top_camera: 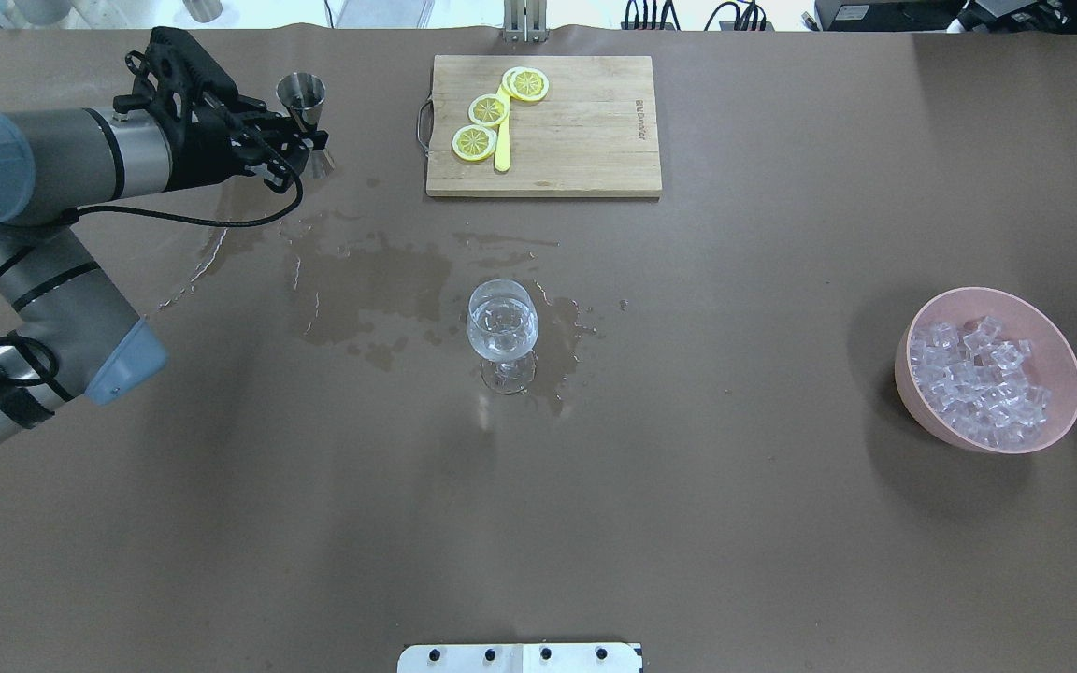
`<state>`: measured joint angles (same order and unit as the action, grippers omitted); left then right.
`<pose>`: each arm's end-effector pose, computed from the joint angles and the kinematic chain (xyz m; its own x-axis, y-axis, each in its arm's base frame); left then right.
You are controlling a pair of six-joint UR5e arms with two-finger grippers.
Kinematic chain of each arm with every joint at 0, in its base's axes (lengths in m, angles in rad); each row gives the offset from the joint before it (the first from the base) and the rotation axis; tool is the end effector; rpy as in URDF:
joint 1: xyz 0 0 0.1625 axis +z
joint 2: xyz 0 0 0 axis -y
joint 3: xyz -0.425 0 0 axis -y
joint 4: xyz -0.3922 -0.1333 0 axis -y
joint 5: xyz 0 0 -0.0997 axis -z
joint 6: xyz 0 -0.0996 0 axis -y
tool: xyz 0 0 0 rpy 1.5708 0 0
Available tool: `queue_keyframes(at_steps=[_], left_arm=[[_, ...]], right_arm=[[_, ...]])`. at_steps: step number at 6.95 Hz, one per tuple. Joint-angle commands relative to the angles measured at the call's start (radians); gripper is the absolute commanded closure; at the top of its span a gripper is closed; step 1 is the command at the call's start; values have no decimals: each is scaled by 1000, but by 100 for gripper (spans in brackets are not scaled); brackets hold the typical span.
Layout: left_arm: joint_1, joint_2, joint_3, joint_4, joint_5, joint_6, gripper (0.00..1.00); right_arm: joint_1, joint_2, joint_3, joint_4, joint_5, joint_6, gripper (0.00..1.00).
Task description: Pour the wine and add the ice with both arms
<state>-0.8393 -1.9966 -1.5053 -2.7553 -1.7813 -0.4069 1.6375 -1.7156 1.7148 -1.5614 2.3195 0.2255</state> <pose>0.3455 -0.5533 0.3141 0.5471 0.7350 -0.4006 0.2169 0.3378 0.9159 0.0941 -0.4259 0.6555 0.6979 0.2650 0.6654 -0.2285 0.9629 -0.1438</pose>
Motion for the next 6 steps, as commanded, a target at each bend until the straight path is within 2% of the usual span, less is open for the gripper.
queue_keyframes(at_steps=[1, 3, 5, 6], left_arm=[[14, -28, -13, 37, 0, 59, 100], [46, -51, -27, 62, 2, 60, 100], [116, -68, -29, 66, 77, 126, 100], [127, -74, -29, 74, 77, 129, 100]], right_arm=[[8, -2, 2, 0, 1, 2, 0], [15, -4, 2, 0, 1, 2, 0], [16, -7, 6, 1, 1, 3, 0], [16, -9, 11, 1, 1, 9, 0]])
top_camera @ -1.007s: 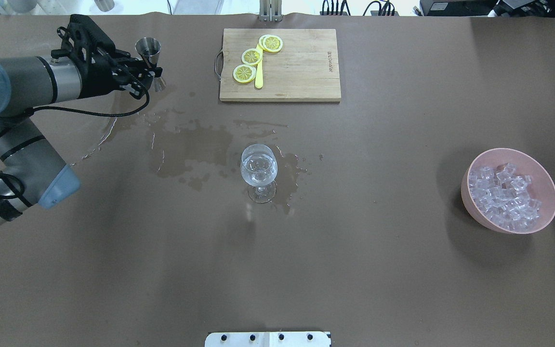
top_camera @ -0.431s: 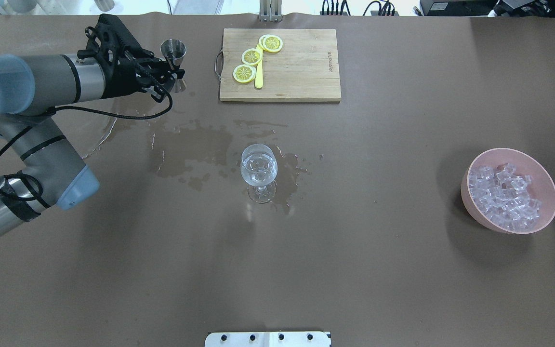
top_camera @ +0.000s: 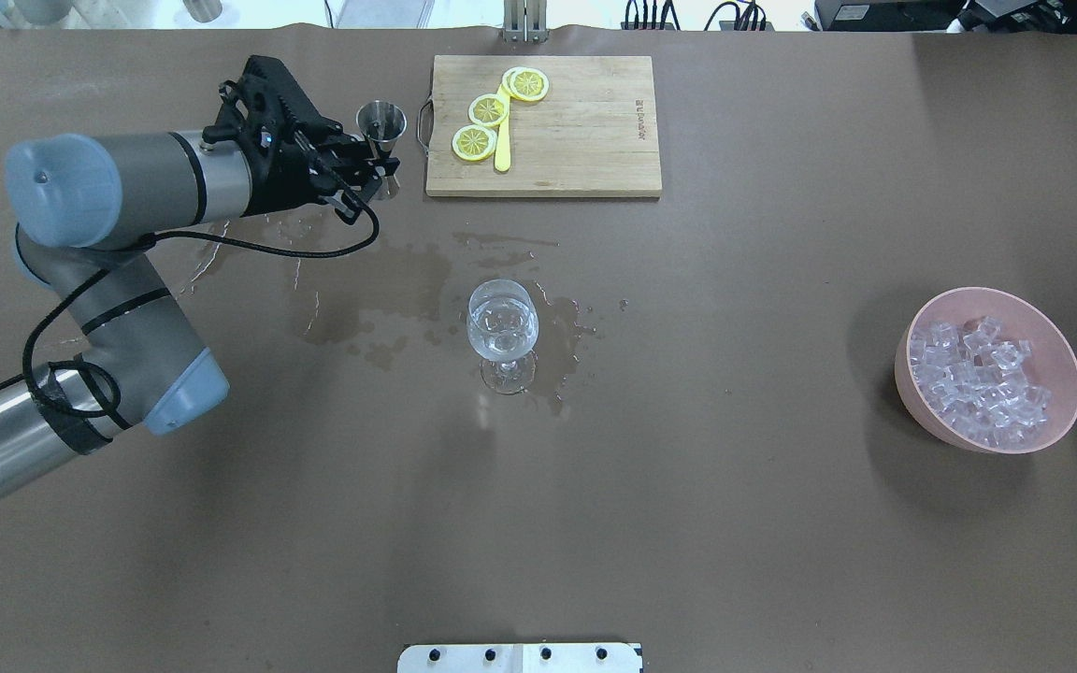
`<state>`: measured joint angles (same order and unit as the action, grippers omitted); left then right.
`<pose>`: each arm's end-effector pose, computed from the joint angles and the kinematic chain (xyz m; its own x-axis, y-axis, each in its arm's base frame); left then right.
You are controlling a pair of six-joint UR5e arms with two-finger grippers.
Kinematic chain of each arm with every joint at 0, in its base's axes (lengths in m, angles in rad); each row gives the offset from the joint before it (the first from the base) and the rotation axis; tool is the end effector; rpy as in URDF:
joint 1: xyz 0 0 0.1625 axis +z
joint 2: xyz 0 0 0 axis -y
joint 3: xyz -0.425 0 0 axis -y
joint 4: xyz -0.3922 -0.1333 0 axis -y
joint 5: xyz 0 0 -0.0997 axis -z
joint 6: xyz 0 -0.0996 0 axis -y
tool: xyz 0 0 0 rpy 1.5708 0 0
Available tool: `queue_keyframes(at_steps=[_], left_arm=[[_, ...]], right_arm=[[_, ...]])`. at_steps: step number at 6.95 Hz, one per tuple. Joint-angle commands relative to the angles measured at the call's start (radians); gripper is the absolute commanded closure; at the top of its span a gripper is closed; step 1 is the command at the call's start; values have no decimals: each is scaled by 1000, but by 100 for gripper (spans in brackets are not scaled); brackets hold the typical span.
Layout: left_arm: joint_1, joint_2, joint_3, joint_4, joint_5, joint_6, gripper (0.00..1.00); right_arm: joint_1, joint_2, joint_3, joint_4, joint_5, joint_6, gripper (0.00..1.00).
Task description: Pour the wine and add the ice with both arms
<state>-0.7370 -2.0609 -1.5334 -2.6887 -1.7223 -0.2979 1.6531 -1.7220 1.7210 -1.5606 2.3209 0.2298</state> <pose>0.4027 -0.5252 0.2662 0.5283 0.7967 -0.2935 0.1621 0.2447 0.9559 0.1004 -0.4217 0.6550 0.6918 0.2795 0.6659 -0.2463 0.9581 -0.1463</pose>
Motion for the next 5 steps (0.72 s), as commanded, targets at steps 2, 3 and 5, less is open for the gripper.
queue_keyframes(at_steps=[2, 3, 5], left_arm=[[36, -12, -65, 83, 16, 75, 100], [39, -8, -106, 128, 18, 89, 100], [59, -5, -126, 133, 26, 95, 100]], right_arm=[[5, -2, 6, 1, 0, 6, 0], [5, -1, 6, 1, 1, 6, 0], [5, 1, 6, 1, 8, 6, 0]])
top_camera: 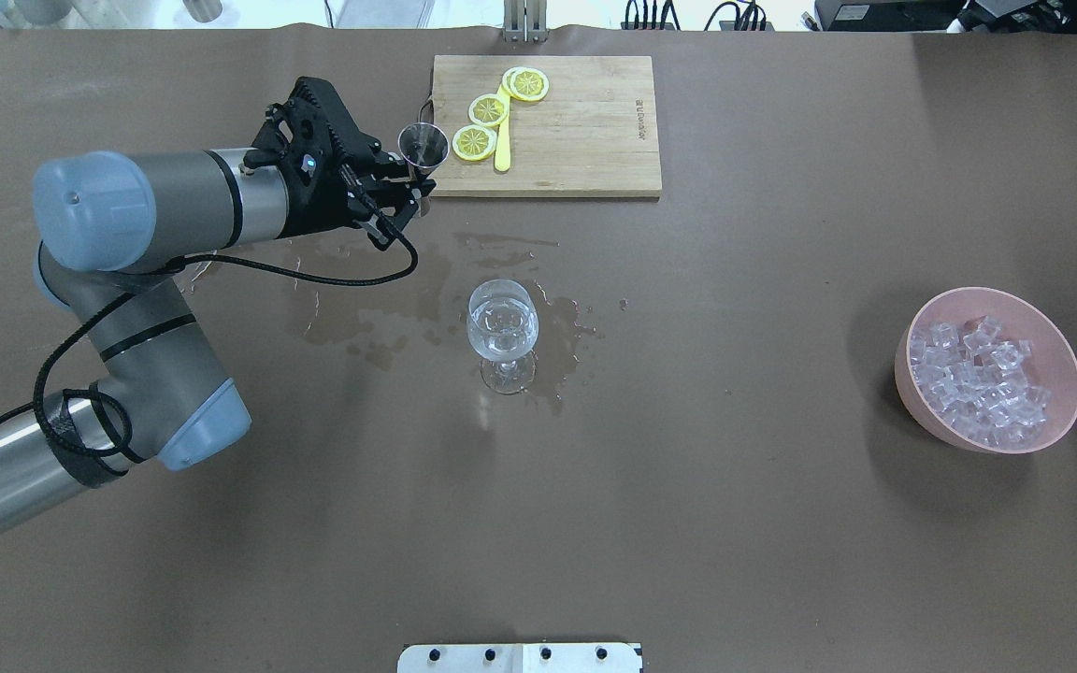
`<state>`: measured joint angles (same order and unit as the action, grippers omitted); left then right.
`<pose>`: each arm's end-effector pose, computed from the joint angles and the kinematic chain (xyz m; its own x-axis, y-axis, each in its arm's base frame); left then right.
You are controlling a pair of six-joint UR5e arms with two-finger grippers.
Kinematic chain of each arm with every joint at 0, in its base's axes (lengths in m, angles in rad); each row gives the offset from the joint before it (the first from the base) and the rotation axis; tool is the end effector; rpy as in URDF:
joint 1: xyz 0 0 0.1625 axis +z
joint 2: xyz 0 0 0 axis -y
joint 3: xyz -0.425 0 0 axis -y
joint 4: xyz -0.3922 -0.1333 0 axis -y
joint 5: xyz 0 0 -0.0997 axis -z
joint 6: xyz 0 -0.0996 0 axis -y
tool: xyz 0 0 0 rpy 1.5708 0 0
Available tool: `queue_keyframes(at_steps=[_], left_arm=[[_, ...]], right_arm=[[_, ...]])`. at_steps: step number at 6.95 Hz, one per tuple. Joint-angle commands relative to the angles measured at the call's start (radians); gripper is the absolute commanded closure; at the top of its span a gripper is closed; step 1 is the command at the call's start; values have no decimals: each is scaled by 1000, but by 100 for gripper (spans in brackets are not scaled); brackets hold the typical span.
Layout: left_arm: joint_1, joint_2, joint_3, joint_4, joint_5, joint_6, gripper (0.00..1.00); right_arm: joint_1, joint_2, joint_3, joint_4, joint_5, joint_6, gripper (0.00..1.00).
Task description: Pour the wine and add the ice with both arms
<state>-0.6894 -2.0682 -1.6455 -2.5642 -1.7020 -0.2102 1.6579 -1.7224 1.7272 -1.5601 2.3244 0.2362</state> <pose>0.4110 -0.4947 0.2245 0.5189 0.8288 -0.2093 0.1065 0.1803 0.9778 0.1022 -0.4215 0.6518 0.6868 0.2845 0.6688 -0.2548 0.9561 -0.1450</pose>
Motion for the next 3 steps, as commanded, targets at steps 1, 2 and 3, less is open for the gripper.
queue_keyframes(at_steps=[1, 2, 3], left_arm=[[30, 3, -20, 9, 15, 35, 100], [30, 7, -22, 9, 15, 55, 100], [31, 7, -31, 9, 15, 116, 100]], right_arm=[[0, 1, 0, 0, 4, 0, 0], [0, 1, 0, 0, 4, 2, 0], [0, 3, 0, 0, 4, 2, 0]])
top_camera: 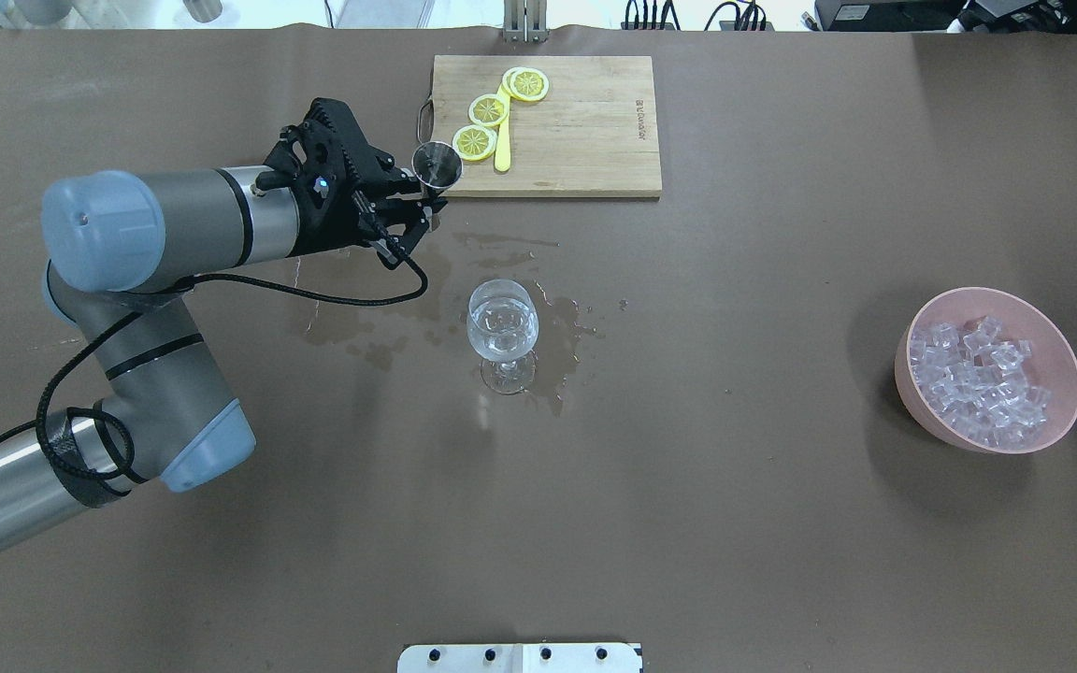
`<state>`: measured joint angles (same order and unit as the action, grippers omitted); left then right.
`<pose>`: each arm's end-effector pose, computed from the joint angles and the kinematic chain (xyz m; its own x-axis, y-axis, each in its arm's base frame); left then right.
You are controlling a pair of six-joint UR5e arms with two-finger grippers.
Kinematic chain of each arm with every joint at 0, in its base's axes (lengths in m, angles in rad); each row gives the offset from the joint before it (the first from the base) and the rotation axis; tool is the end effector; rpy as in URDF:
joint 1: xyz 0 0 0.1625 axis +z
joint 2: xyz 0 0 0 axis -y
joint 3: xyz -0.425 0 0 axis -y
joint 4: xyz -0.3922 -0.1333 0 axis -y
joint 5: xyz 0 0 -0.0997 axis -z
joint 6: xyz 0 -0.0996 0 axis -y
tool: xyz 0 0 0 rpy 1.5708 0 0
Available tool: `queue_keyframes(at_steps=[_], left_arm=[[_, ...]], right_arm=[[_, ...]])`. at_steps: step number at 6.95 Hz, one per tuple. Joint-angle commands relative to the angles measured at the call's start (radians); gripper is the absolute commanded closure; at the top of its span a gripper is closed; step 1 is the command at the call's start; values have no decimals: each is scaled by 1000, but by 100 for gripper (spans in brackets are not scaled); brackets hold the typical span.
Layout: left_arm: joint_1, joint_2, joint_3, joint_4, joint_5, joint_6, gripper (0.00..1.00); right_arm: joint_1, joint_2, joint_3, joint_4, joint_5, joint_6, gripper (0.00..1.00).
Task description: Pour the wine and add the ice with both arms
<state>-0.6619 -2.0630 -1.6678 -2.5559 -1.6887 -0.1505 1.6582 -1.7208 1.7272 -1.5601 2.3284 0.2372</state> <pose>0.4187 -0.4803 0.2191 0.5113 0.8463 -0.1495 0.0803 0.1262 0.9888 0.1021 -0.4223 0.6509 0.6839 0.2843 0.6719 -0.2551 0.9560 -0.1448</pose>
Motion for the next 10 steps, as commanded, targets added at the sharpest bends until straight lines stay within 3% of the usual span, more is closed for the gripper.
queue_keyframes(at_steps=[1, 5, 7, 10], left_arm=[[4, 7, -13, 0, 1, 66, 100], [16, 11, -13, 2, 26, 127, 100], [68, 17, -15, 0, 122, 204, 100], [79, 18, -33, -1, 132, 213, 100]], right_arm=[[0, 3, 0, 0, -4, 1, 0], [0, 6, 0, 0, -6, 8, 0], [0, 7, 8, 0, -1, 10, 0], [0, 10, 20, 0, 2, 36, 0]])
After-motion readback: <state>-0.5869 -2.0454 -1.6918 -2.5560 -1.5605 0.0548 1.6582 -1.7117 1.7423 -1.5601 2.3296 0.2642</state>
